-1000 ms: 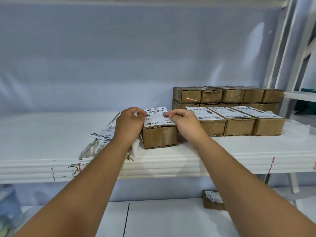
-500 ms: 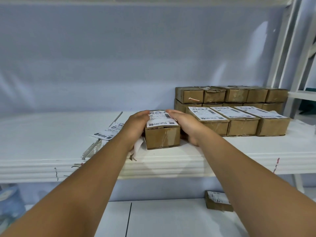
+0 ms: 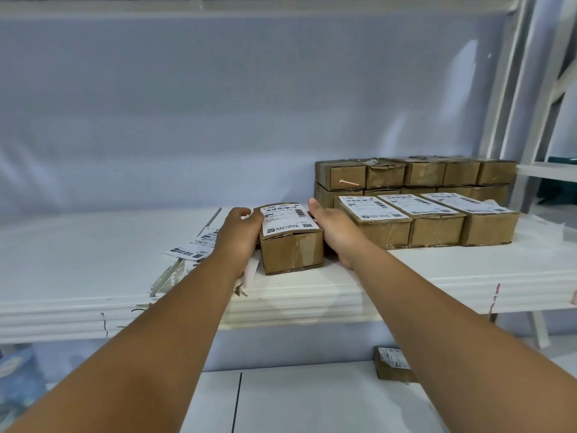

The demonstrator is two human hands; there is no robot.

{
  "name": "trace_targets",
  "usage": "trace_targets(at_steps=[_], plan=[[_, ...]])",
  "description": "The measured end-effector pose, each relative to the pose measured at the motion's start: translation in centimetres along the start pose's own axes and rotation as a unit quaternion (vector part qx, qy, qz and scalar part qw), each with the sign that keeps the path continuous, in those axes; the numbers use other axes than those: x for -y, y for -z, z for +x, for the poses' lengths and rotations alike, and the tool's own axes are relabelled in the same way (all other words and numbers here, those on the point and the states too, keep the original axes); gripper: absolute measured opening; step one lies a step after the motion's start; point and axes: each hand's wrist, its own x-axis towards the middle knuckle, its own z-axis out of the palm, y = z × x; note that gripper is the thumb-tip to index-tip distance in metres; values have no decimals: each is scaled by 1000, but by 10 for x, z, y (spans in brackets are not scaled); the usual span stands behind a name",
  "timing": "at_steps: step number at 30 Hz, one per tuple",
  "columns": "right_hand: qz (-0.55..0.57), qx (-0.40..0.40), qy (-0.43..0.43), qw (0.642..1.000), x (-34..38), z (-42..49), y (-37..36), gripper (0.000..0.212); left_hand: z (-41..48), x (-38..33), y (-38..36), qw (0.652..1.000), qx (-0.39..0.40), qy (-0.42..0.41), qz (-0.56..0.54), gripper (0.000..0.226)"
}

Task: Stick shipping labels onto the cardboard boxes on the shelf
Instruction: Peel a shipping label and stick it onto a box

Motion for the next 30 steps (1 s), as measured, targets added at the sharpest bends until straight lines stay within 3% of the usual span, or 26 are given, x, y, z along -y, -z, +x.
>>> trace_targets(at_steps=[4, 9, 14, 18, 25, 30], plan=[[2, -10, 42, 999, 1, -16, 4, 60, 3, 1, 0, 999, -37, -12, 14, 22], [-89, 13, 148, 985, -8, -33, -1, 60, -1, -2, 1, 997, -59, -12, 54, 28], [-158, 2, 171, 972, -10, -34, -3, 59, -7, -7, 2, 999, -23, -24, 18, 17], [-199, -81, 194, 957, -13, -33, -4, 46, -10, -6, -1, 997, 71, -39, 1, 16], [-231, -186, 292, 909, -22, -33, -4, 26, -21, -10, 0, 987, 120, -94, 47, 42], [-272, -331, 355, 831, -27, -28, 10, 33, -22, -9, 1, 974, 198, -102, 33, 44]])
